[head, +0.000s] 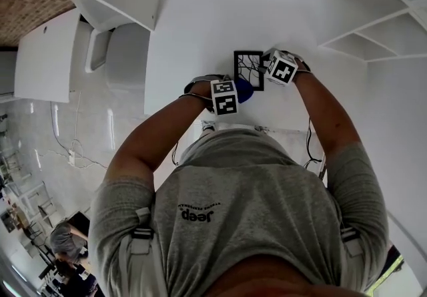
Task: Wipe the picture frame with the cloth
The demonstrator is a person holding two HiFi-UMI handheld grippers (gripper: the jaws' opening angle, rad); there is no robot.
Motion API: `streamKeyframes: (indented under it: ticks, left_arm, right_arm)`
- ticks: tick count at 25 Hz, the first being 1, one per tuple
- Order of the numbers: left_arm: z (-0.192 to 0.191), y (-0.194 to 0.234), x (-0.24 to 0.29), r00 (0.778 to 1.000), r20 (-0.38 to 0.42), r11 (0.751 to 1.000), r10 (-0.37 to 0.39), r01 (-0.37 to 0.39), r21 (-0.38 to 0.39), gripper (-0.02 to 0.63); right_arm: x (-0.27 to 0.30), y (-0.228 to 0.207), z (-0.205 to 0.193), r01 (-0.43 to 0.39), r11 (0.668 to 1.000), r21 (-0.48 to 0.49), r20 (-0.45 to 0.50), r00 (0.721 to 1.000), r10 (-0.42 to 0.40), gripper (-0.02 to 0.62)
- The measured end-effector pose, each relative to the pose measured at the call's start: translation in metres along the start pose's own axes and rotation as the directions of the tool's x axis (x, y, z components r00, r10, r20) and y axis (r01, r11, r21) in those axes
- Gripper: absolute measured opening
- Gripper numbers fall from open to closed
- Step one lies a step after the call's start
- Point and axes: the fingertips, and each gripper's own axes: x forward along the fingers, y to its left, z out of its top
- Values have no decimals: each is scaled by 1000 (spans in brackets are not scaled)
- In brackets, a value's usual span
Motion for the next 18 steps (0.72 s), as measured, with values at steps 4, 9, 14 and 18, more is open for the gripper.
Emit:
streamKeyframes:
  ticks: [4,9,14,18]
  left_arm:
    - [-7,15,-29,993,110,992,51,-37,-123,60]
    - [-23,42,-82,953,247,949,174,-96,-301,60]
    - [-34,69,-155,857,385,878,342,-145,-457,60]
    - [-35,93,-217,747,473,825,467,-175,-538,60]
  right_arm:
    - [-17,1,18,42,999,-6,58,997,-42,94]
    - [-68,-2,53,92,992,90,216,970,-110,54]
    - [-135,-4,78,148,974,173,360,910,-203,37]
    - [-200,-12,91,185,941,282,453,839,-301,31]
